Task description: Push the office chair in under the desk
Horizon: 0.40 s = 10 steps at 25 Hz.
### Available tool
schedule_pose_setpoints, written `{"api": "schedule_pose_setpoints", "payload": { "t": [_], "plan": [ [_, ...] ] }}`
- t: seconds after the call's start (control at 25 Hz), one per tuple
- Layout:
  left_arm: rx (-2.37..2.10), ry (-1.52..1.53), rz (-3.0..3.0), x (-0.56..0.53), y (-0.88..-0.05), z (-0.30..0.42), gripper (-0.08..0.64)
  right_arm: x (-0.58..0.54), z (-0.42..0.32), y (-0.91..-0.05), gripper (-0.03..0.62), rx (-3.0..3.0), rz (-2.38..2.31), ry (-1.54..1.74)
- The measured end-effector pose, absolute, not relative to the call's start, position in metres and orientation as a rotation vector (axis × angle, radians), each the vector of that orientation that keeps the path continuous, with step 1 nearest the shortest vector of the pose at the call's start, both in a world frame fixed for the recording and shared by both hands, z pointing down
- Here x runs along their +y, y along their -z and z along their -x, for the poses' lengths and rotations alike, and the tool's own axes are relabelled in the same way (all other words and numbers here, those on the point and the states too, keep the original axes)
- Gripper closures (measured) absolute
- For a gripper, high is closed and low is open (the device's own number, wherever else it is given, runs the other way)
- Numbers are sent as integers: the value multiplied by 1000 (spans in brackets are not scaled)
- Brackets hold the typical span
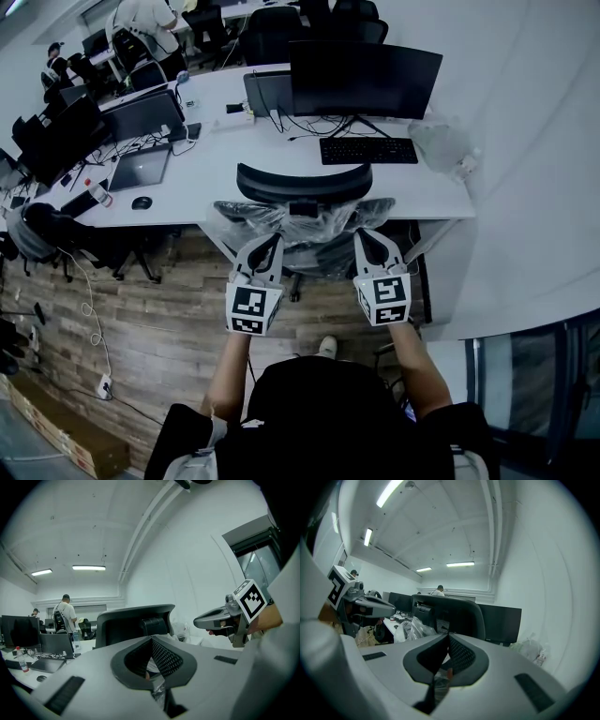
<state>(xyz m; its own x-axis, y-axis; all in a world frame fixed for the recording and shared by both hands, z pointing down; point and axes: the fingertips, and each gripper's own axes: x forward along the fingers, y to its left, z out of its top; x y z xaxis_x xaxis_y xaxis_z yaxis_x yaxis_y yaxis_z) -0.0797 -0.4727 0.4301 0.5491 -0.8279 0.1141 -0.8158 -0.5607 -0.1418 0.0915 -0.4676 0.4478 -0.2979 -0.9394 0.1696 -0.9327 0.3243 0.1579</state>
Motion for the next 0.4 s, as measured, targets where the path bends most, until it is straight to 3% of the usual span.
{"api": "schedule_pose_setpoints", "payload": {
  "t": [0.4],
  "plan": [
    [1440, 249, 2692, -475, -432, 83, 546, -469, -89, -451, 569, -2358, -1696, 46]
  ]
}}
